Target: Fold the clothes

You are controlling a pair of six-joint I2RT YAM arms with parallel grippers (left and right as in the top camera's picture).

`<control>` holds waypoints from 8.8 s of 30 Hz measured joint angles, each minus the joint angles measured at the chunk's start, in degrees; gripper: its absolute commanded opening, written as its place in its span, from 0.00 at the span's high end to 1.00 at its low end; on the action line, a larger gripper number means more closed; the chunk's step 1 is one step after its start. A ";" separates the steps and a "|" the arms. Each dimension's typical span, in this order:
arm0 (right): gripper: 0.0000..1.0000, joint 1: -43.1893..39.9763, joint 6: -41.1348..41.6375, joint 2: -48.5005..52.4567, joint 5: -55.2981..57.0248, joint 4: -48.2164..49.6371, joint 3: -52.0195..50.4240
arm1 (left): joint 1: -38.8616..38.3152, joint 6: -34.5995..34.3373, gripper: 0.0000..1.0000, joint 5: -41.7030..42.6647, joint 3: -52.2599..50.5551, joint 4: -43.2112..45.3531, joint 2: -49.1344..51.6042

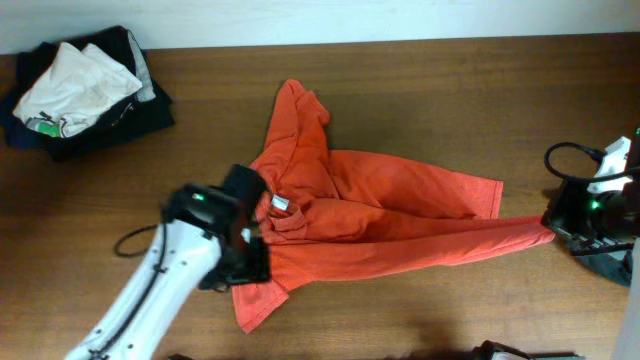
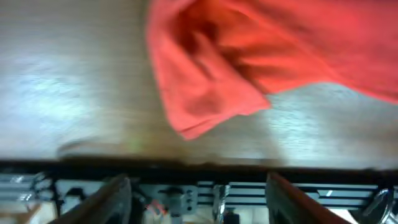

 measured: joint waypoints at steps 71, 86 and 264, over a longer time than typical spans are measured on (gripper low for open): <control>0.96 2.14 -1.51 2.56 -24.41 3.54 21.35 | -12.74 -19.63 0.99 -36.33 42.29 -5.05 -17.88; 0.96 -9.16 9.18 23.58 -40.46 11.76 71.47 | 41.05 8.33 0.99 9.20 111.43 11.10 29.14; 0.44 25.81 -3.67 36.98 8.35 51.78 -21.84 | 37.11 4.20 0.01 -3.96 0.26 33.81 26.29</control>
